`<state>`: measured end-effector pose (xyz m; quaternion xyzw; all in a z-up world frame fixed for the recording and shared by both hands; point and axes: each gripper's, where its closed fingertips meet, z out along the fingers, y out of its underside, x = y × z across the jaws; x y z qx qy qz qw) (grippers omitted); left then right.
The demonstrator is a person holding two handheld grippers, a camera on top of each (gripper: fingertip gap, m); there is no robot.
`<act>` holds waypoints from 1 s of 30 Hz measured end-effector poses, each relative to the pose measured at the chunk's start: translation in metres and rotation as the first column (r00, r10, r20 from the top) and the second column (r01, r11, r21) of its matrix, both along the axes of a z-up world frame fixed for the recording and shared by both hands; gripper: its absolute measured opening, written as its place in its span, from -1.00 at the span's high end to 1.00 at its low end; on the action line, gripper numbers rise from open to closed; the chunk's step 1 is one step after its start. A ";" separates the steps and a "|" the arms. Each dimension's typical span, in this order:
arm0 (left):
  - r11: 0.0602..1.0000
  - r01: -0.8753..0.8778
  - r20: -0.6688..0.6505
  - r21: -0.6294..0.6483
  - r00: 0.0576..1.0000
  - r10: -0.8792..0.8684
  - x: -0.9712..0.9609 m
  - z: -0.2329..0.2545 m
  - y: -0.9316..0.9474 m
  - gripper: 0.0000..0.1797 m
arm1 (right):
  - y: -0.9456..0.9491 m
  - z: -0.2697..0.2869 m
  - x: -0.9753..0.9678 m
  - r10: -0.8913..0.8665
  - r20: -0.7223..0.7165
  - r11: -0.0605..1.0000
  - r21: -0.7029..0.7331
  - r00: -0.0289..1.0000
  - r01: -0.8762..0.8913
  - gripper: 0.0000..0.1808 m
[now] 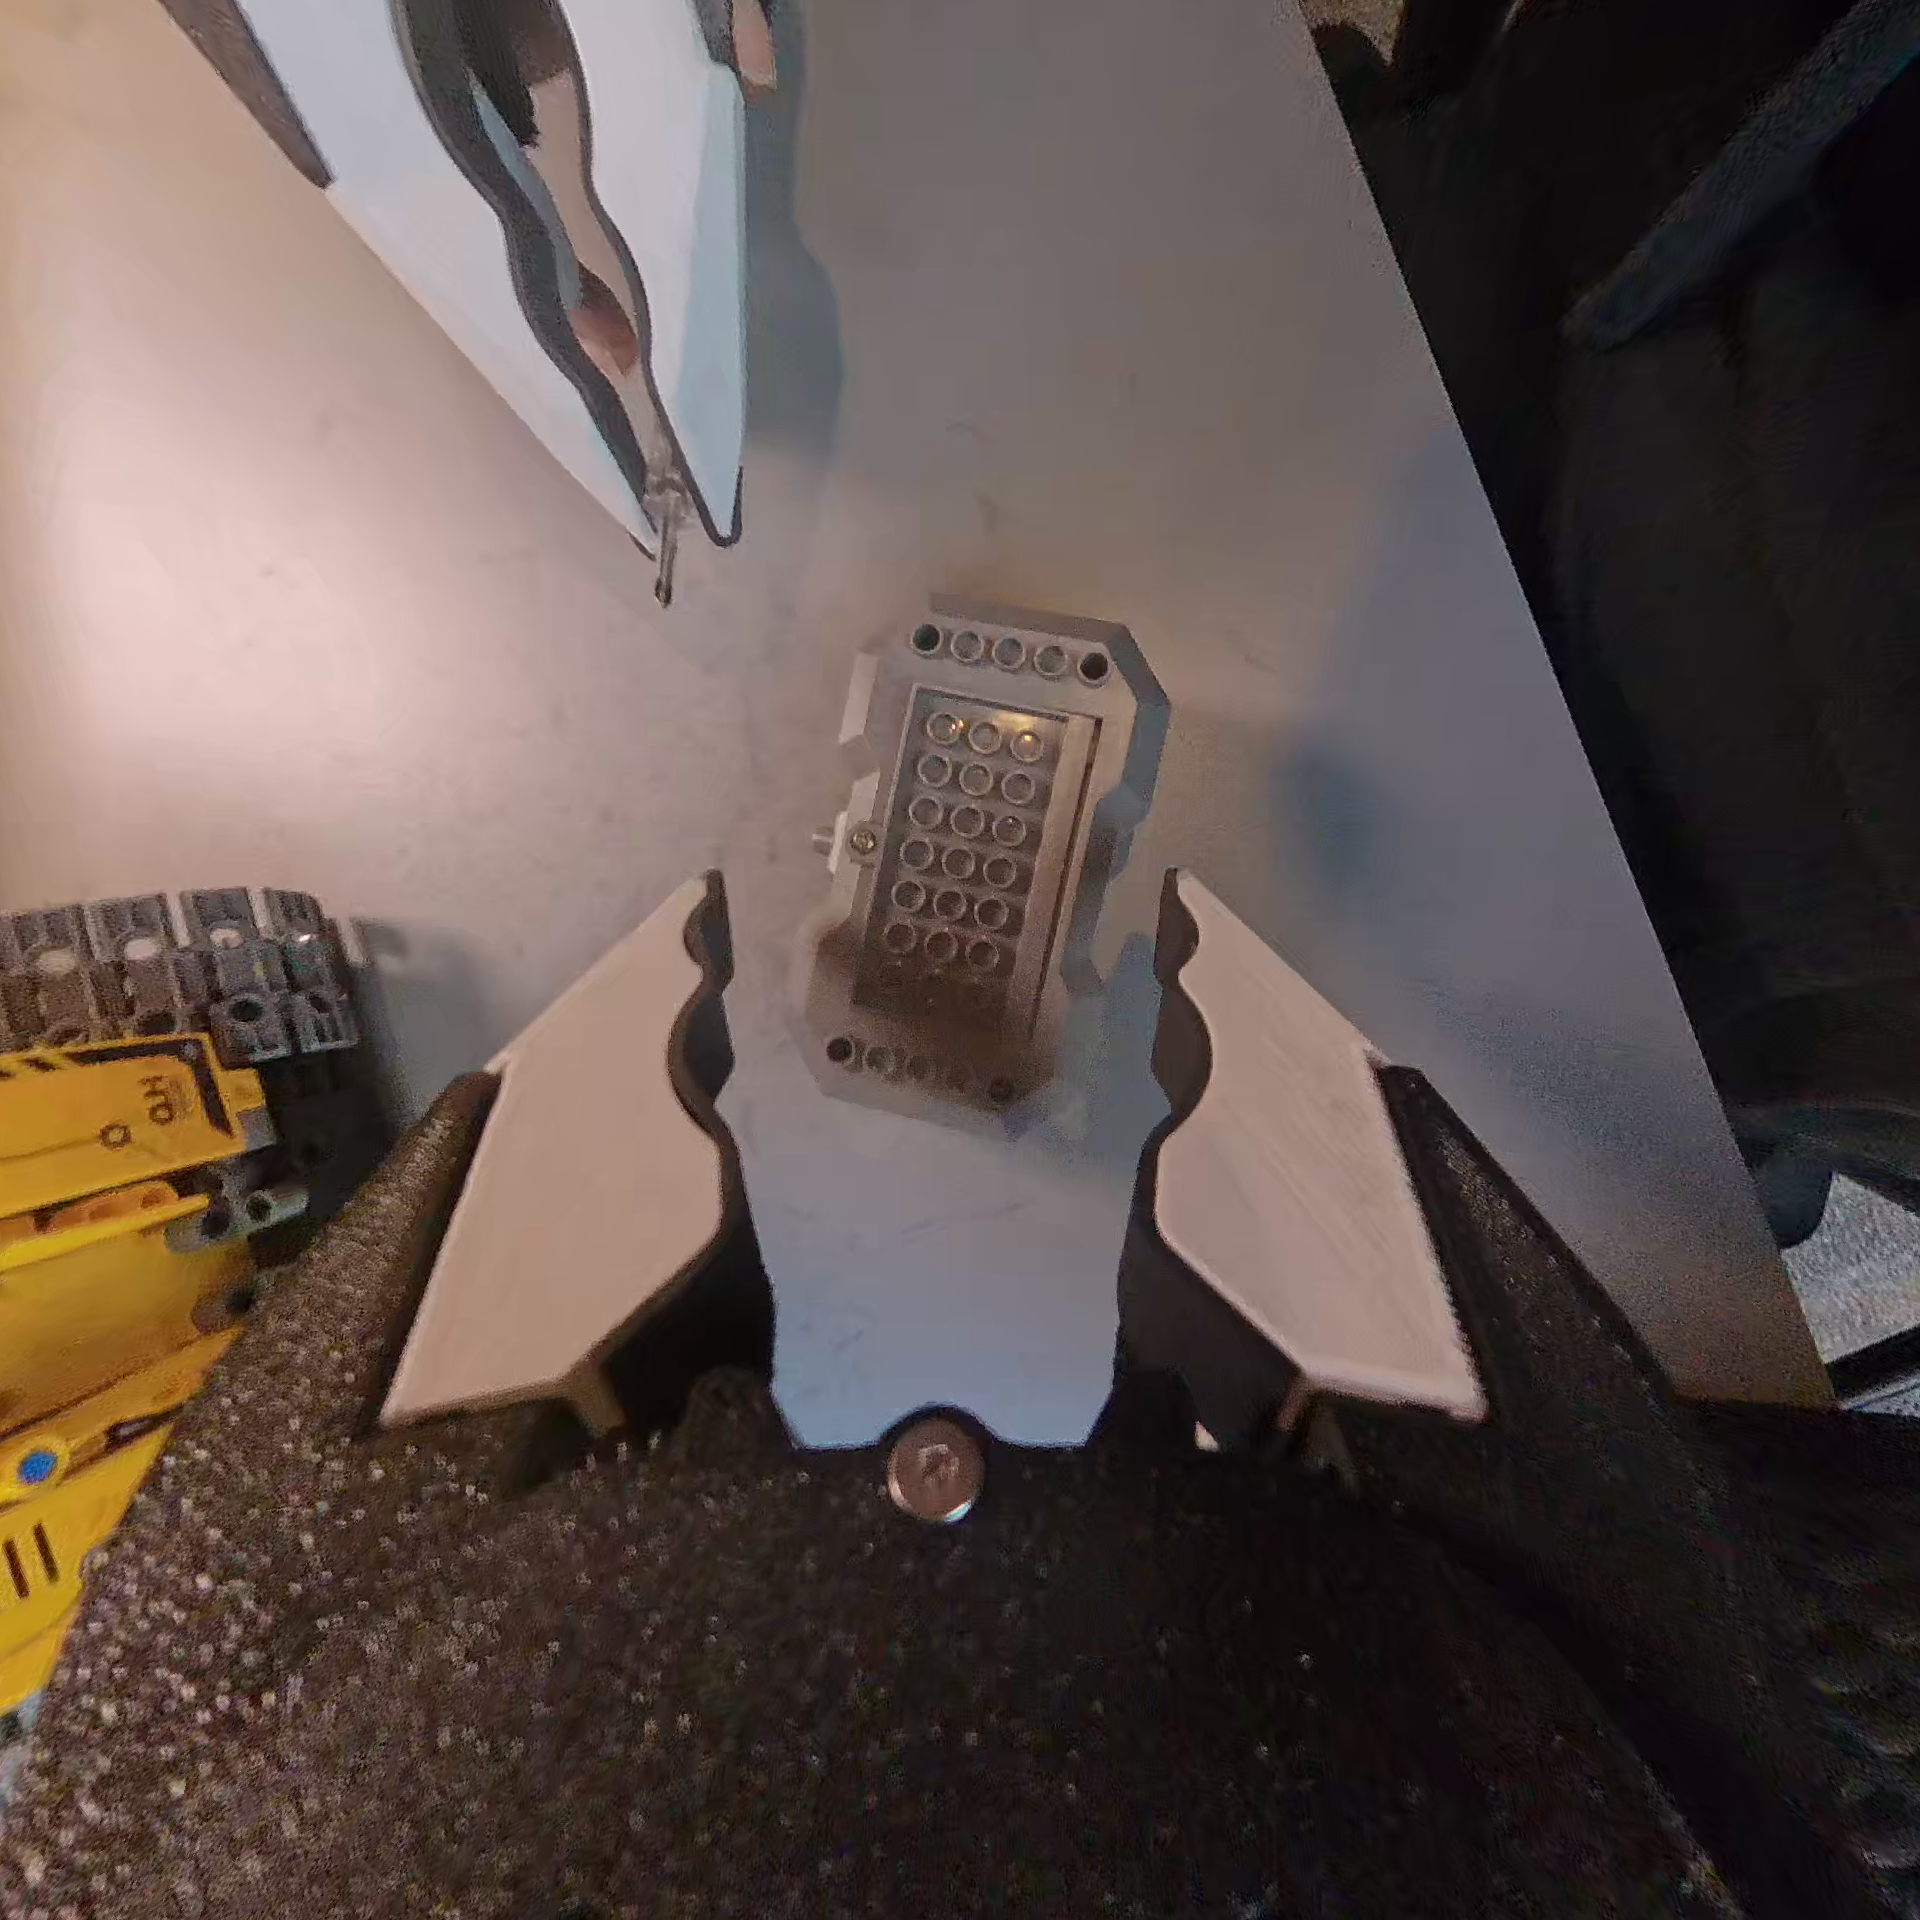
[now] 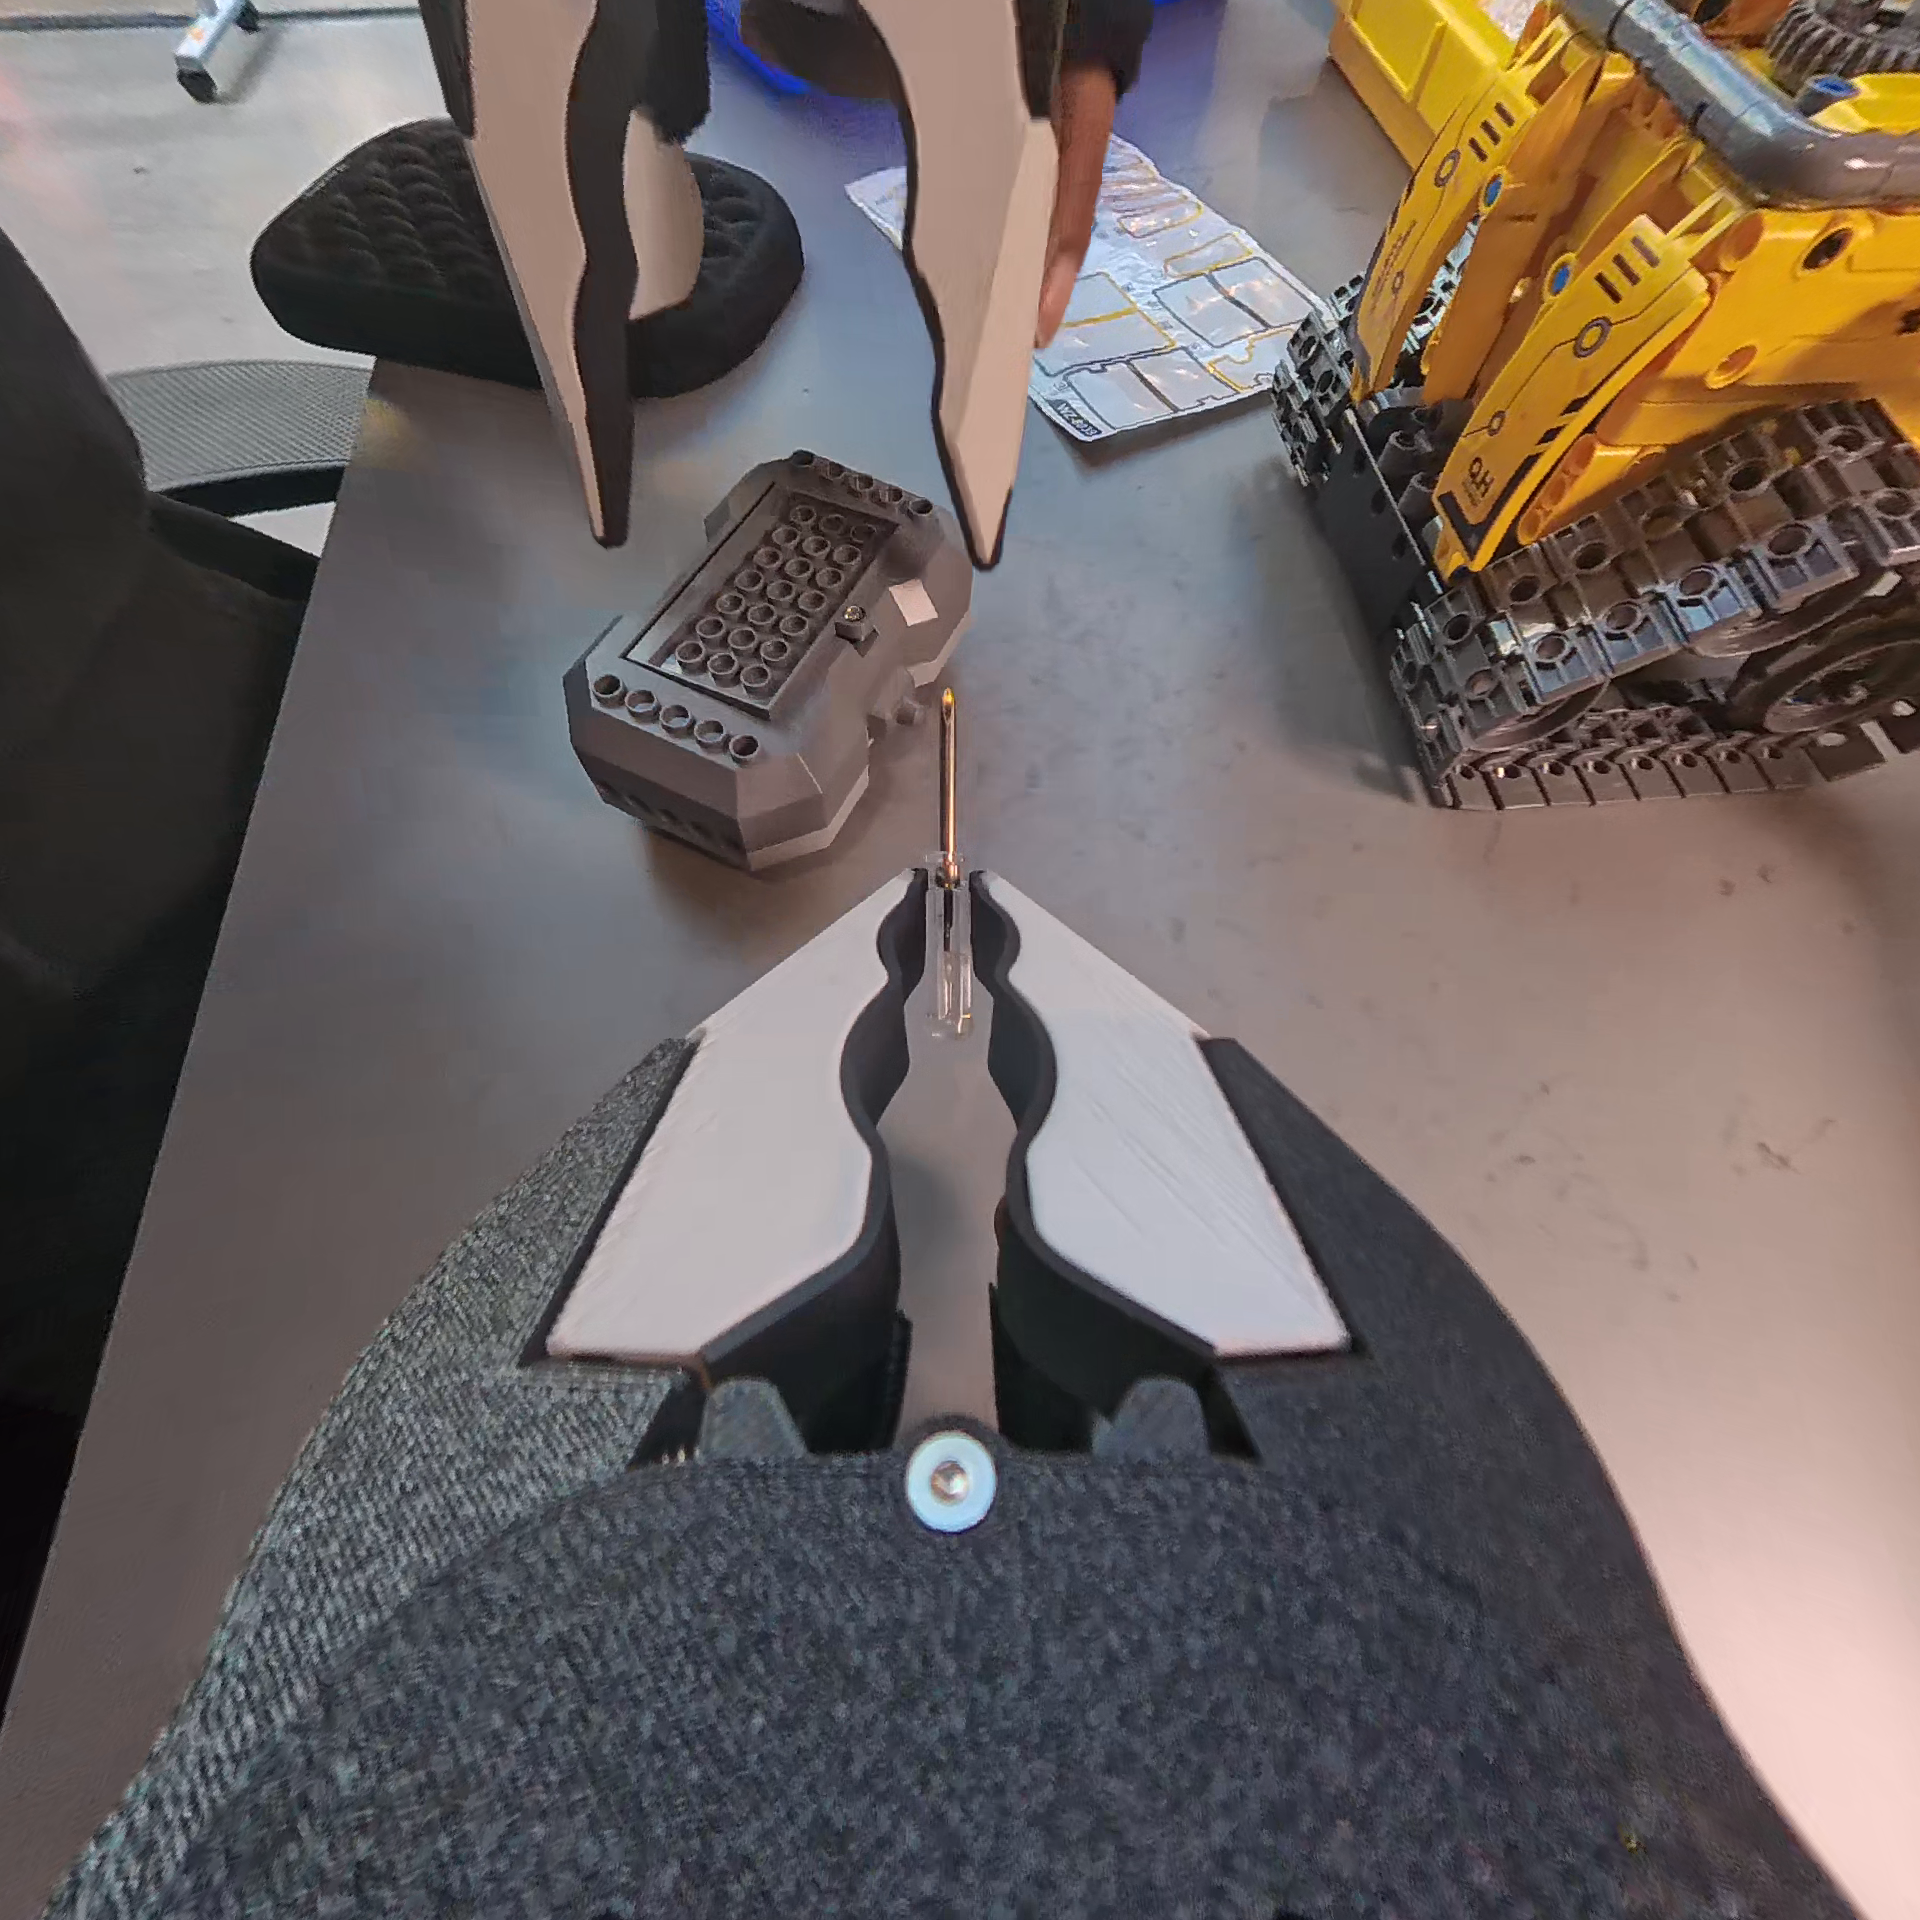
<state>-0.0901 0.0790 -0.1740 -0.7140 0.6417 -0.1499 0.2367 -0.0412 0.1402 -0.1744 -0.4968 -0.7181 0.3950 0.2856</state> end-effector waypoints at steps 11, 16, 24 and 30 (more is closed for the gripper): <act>0.984 0.045 -0.100 0.171 0.995 -0.028 0.007 -0.010 0.009 0.41 | -0.042 0.005 0.013 0.142 0.020 0.990 -0.008 0.990 -0.142 0.92; 0.949 0.027 -0.107 0.313 0.994 0.007 0.007 -0.008 0.013 0.41 | -0.037 0.016 0.003 0.066 0.003 0.997 -0.038 0.998 -0.066 0.92; 0.885 0.036 -0.127 0.465 0.992 0.026 0.004 -0.002 0.019 0.43 | -0.022 -0.002 -0.006 -0.069 0.142 0.991 -0.108 0.988 0.084 0.92; 0.850 0.012 -0.105 0.527 0.993 0.052 0.001 0.003 0.019 0.43 | -0.019 -0.006 -0.008 -0.096 0.172 0.988 -0.102 0.980 0.115 0.92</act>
